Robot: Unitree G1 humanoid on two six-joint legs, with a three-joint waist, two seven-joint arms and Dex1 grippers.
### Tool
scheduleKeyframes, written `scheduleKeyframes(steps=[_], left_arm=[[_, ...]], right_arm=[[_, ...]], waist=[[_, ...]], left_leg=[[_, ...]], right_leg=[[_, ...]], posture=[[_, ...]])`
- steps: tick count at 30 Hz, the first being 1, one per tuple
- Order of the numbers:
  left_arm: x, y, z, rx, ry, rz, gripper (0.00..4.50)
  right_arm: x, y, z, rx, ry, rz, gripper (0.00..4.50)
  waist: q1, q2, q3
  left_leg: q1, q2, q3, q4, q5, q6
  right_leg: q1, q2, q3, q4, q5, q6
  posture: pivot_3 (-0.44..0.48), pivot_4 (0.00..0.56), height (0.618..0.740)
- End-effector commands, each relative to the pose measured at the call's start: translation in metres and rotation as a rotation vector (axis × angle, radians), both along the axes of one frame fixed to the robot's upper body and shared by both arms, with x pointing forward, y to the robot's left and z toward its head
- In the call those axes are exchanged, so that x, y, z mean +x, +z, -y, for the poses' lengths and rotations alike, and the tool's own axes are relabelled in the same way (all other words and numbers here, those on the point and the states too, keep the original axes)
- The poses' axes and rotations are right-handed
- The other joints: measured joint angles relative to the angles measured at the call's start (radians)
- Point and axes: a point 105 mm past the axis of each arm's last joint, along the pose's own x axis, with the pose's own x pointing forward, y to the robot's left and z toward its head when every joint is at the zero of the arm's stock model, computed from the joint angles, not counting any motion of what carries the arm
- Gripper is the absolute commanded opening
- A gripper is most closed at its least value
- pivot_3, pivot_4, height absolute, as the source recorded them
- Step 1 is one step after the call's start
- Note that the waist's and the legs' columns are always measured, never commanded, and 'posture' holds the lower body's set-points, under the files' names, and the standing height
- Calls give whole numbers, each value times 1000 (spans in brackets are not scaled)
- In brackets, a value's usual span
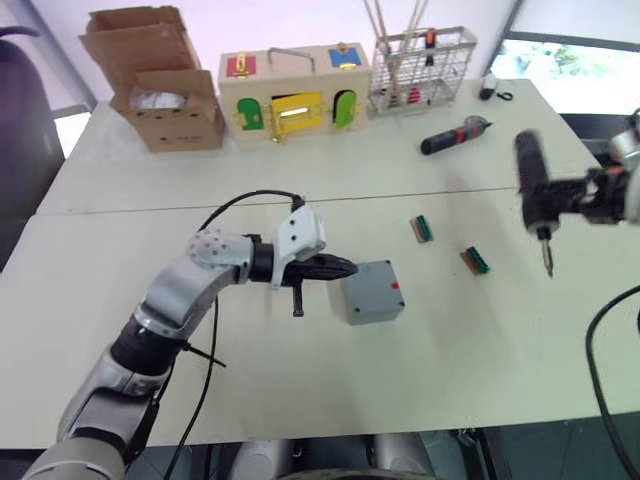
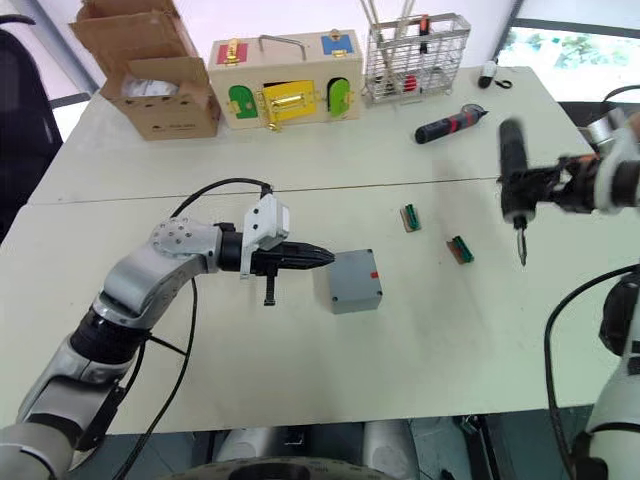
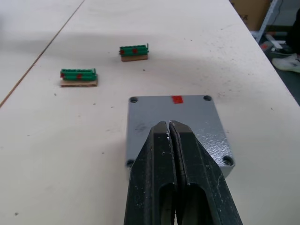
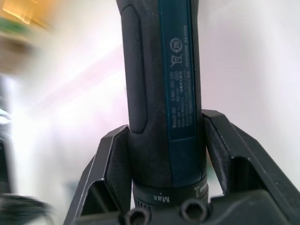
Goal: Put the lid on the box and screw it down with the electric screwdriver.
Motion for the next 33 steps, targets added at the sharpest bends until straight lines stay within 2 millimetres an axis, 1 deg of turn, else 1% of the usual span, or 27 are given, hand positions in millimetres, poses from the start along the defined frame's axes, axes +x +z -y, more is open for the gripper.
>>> scheduleKeyframes(steps=[1, 2, 3, 4, 5, 6, 8, 10, 12, 15, 17, 21, 25, 28, 33], left_arm=[[7, 13, 1, -17, -35, 54, 0], [8, 12, 2, -17, -45, 52, 0], [8, 12, 2, -17, -51, 50, 0], [8, 11, 4, -14, -64, 49, 0], [8, 11, 5, -12, -73, 48, 0], [7, 11, 7, -10, -87, 47, 0], [5, 10, 10, -7, -107, 45, 0], [2, 8, 12, 1, -127, 41, 0], [-1, 5, 13, 19, -145, 41, 0], [-3, 3, 15, 23, -150, 39, 0], [-4, 0, 17, 33, -147, 44, 0], [-4, -6, 18, 48, -138, 49, 0], [0, -22, 17, 118, -118, 52, 0], [1, -30, 13, 162, -126, 53, 0], [2, -32, 10, 170, -122, 41, 0]], right_arm=[[-19, 46, -19, 125, 30, 394, 2052], [-23, 52, -35, 126, 45, 508, 2052], [-28, 55, -46, 131, 43, 587, 2052], [-32, 57, -61, 136, 38, 661, 2052], [-35, 58, -71, 142, 24, 708, 2052], [-38, 61, -83, 141, -14, 764, 2052], [-43, 66, -98, 136, -107, 852, 2052], [-46, 67, -112, 114, -159, 910, 2052], [-49, 60, -130, 12, -161, 935, 2052], [-54, 49, -151, -105, -109, 973, 2052], [-58, 35, -164, -175, -75, 982, 2052], [-63, 16, -179, -227, -52, 994, 2052], [-64, -2, -193, -286, -47, 998, 2052], [-60, -6, -197, -299, -62, 1015, 2052], [-53, -10, -201, -310, -84, 1038, 2052]], waist=[[3, 0, 0], [0, 0, 0], [-6, 0, 0], [-13, 1, 0], [-17, 1, 0], [-18, 1, 0], [-22, 1, -1], [-21, 1, -1], [-20, 1, -1], [-24, 1, -1], [-29, 1, -1], [-47, 1, -1], [-48, 1, -1], [-48, 1, -1], [-42, 0, -1]], left_leg=[[0, 0, 1, 0, 0, 0], [0, 0, 2, 0, 0, 0], [0, 0, 3, 0, 0, 0], [0, 0, 4, 1, 0, 0], [0, -1, 4, 2, 1, 0], [1, -1, 4, 3, 1, -1], [0, -1, 4, 4, 1, -2], [1, -1, 3, 4, 2, -3], [1, -1, 3, 4, 2, -3], [1, -3, 2, 4, 2, -2], [1, -3, 2, 4, 2, -2], [2, -3, 3, 3, 2, -2], [3, -2, 3, 3, 2, -2], [3, -2, 3, 3, 2, -2], [4, -1, 3, 3, 2, -2]], right_leg=[[0, 0, 0, 0, 0, 0], [0, 0, 0, 1, 0, 0], [0, -1, 0, 1, 0, 0], [0, -1, 0, 3, 0, 0], [-1, -2, 0, 6, 0, 0], [-4, -2, 0, 13, 0, 0], [-6, -2, 0, 16, 0, 0], [-6, -2, 1, 18, 0, 0], [-6, -1, 1, 18, 0, 0], [-5, -2, 2, 18, 0, 0], [-5, -2, 2, 18, 0, 0], [-5, -1, 2, 18, 0, 0], [-5, 0, 2, 18, 0, 0], [-5, 0, 2, 17, 0, 0], [-3, 1, 2, 16, 0, 0]], posture=[[0, 150, 737], [0, 150, 737], [0, 150, 737], [0, 150, 737], [0, 150, 737], [0, 150, 737], [0, 150, 737], [0, 150, 737], [0, 150, 737], [0, 150, 737], [0, 150, 737], [0, 150, 737], [0, 150, 737], [0, 150, 737], [0, 150, 737]])
